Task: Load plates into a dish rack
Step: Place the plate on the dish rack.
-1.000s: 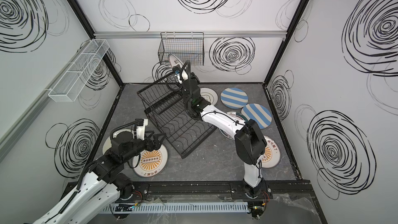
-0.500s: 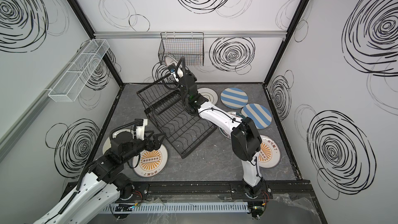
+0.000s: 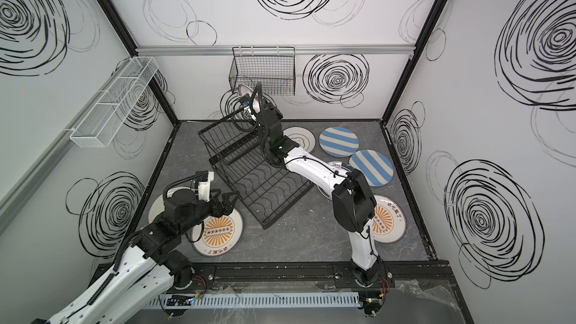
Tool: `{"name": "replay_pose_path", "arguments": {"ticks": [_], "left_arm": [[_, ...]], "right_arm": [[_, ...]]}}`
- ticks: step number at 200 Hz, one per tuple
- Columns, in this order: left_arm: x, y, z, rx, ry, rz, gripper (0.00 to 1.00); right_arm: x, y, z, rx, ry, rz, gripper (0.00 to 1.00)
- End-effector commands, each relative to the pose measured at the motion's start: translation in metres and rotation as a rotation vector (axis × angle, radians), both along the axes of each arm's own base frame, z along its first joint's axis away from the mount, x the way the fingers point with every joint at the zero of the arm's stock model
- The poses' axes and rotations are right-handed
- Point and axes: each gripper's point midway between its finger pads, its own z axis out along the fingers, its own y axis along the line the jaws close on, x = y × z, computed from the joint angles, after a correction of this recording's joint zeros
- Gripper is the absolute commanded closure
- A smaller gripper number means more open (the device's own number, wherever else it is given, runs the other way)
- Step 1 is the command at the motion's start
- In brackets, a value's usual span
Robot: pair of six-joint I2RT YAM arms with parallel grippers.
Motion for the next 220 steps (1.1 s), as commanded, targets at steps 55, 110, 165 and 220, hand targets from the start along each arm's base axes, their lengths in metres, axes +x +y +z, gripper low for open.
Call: {"name": "replay_pose_path", "arguments": {"ticks": [55,110,165,220], "left_arm": [[0.004,0.006,0.003,0.009,-0.017,0.032,0.04],[0.003,0.004,0.001,0.004,-0.012,0.024,0.04],[0.003,0.003,0.000,0.007,-0.010,0.021,0.04],[0.003,0.003,0.000,0.005,-0.010,0.018,0.04]], "right_arm": [[0.004,-0.027,0.041,0.077,-0.009,-0.144,1.00],[0.011,-0.024,0.058,0.081,-0.003,-0.189,1.00],[0.004,-0.034,0.067,0.115,0.002,-0.188,1.00],[-0.001,-0.052,0.055,0.138,0.011,-0.197,1.00]]}}
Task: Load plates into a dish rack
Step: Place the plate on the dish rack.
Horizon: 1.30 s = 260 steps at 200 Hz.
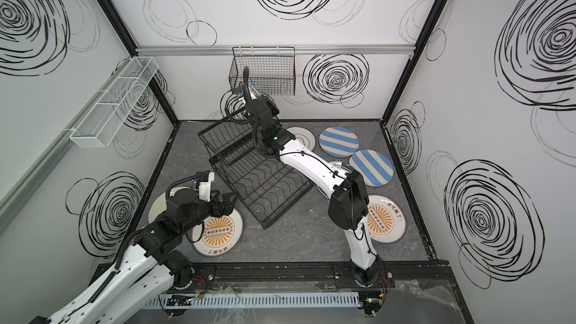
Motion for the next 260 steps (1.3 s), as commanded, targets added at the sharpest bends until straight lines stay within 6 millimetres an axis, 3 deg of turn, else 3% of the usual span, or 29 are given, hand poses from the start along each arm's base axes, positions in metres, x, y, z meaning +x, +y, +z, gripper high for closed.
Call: {"name": "replay_pose_path", "arguments": {"ticks": [1,74,103,131,163,207,245,260], "left_arm": [[0.003,0.000,0.004,-0.010,-0.023,0.002,0.04],[0.002,-0.001,0.003,-0.007,-0.016,0.002,0.04],[0.003,0.001,0.003,-0.005,-0.015,0.009,0.04],[0.002,0.001,0.005,-0.006,-0.020,0.010,0.04],[0.002,0.002,0.005,-0.006,-0.023,0.015,0.04],[0.002,0.002,0.005,-0.007,-0.027,0.012,0.04],[0.002,0.002,0.006,-0.007,-0.031,0.015,0.04],[0.002,0.003,0.006,-0.008,-0.031,0.018,0.04]], "right_arm": [[0.000,-0.053,0.042,0.124,-0.106,-0.135,1.00],[-0.004,-0.070,0.026,0.157,-0.075,-0.136,1.00],[-0.004,-0.071,0.021,0.154,-0.067,-0.136,0.91],[-0.005,-0.071,0.024,0.175,-0.067,-0.119,0.91],[-0.005,-0.070,0.023,0.183,-0.058,-0.110,0.74],[-0.006,-0.070,0.025,0.185,-0.061,-0.099,0.65],[-0.009,-0.063,0.035,0.194,-0.065,-0.040,0.52],[-0.012,-0.060,0.036,0.208,-0.058,0.000,0.51]]}}
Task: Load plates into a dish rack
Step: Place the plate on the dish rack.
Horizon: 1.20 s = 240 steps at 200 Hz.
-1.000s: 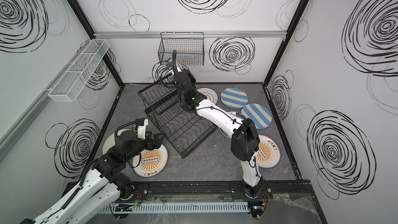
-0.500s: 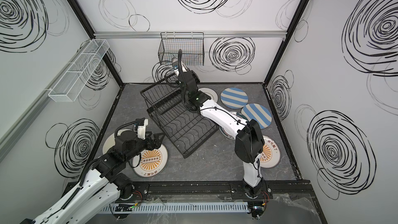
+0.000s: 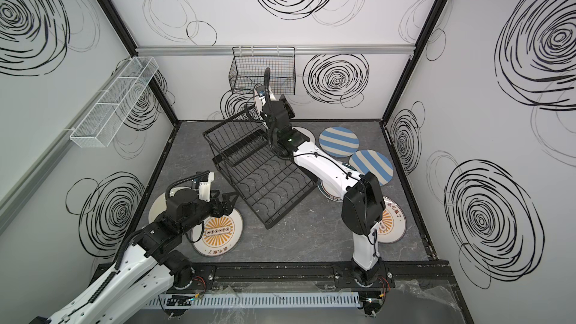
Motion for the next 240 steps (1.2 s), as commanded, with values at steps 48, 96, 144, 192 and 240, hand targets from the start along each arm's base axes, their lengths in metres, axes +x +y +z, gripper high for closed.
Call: {"name": "replay_pose_path", "arguments": {"ticks": [48,96,144,192,240], "left_arm": [[0.002,0.002,0.007,-0.012,-0.033,0.011,0.04],[0.001,0.000,0.008,-0.016,-0.038,0.001,0.04],[0.003,0.002,0.009,-0.011,-0.035,0.011,0.04],[0.004,0.004,0.012,-0.013,-0.041,0.027,0.04],[0.005,0.007,0.021,-0.001,-0.053,0.029,0.04]], "right_arm": [[-0.011,-0.004,0.027,0.083,-0.027,0.104,0.48],[-0.011,0.016,0.025,0.070,0.016,0.199,0.29],[-0.016,-0.014,0.046,0.141,0.019,0.167,0.11],[-0.049,-0.088,0.030,0.314,0.072,0.150,0.05],[-0.094,-0.084,-0.065,0.394,0.249,0.334,0.08]]}}
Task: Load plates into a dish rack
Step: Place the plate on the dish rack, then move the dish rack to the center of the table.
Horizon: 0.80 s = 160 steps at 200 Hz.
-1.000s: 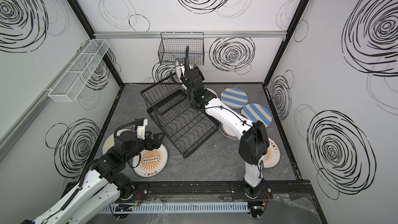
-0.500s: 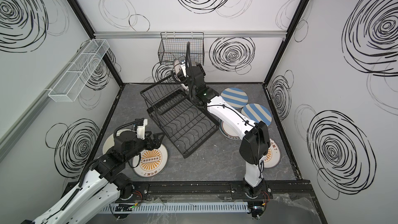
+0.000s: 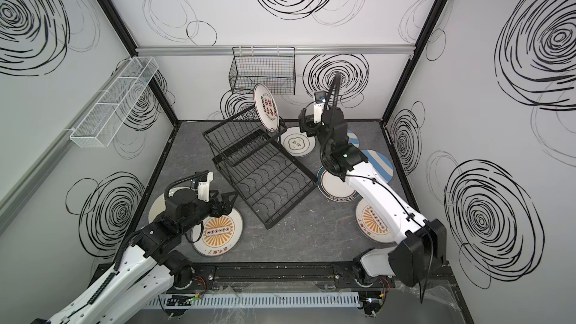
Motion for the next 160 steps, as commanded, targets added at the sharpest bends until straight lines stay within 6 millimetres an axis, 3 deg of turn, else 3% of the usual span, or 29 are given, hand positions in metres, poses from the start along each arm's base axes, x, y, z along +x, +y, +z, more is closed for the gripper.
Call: {"name": "replay_pose_path", "arguments": {"ticks": [1,20,35,87,109,137,160], "left_arm": [[0.004,0.003,0.021,-0.010,-0.060,0.014,0.04],[0.005,0.002,0.024,-0.026,-0.072,0.013,0.04],[0.005,0.000,0.024,-0.021,-0.066,0.003,0.04],[0.007,-0.002,0.023,-0.008,-0.064,-0.012,0.04],[0.008,-0.002,0.021,0.007,-0.057,-0.014,0.04],[0.009,-0.004,0.013,-0.006,-0.045,-0.015,0.04],[0.009,-0.005,0.013,-0.010,-0.043,-0.017,0.04]], "right_arm": [[-0.016,0.038,-0.045,0.067,0.087,0.185,0.08],[-0.020,0.063,-0.024,0.017,0.056,0.232,0.06],[-0.020,0.067,-0.017,0.006,0.044,0.235,0.05],[0.004,0.066,-0.052,0.000,0.134,0.263,0.05],[0.007,0.057,-0.077,-0.001,0.190,0.239,0.05],[0.013,0.042,-0.130,0.013,0.311,0.229,0.06],[0.019,0.047,-0.168,0.019,0.406,0.270,0.06]]}}
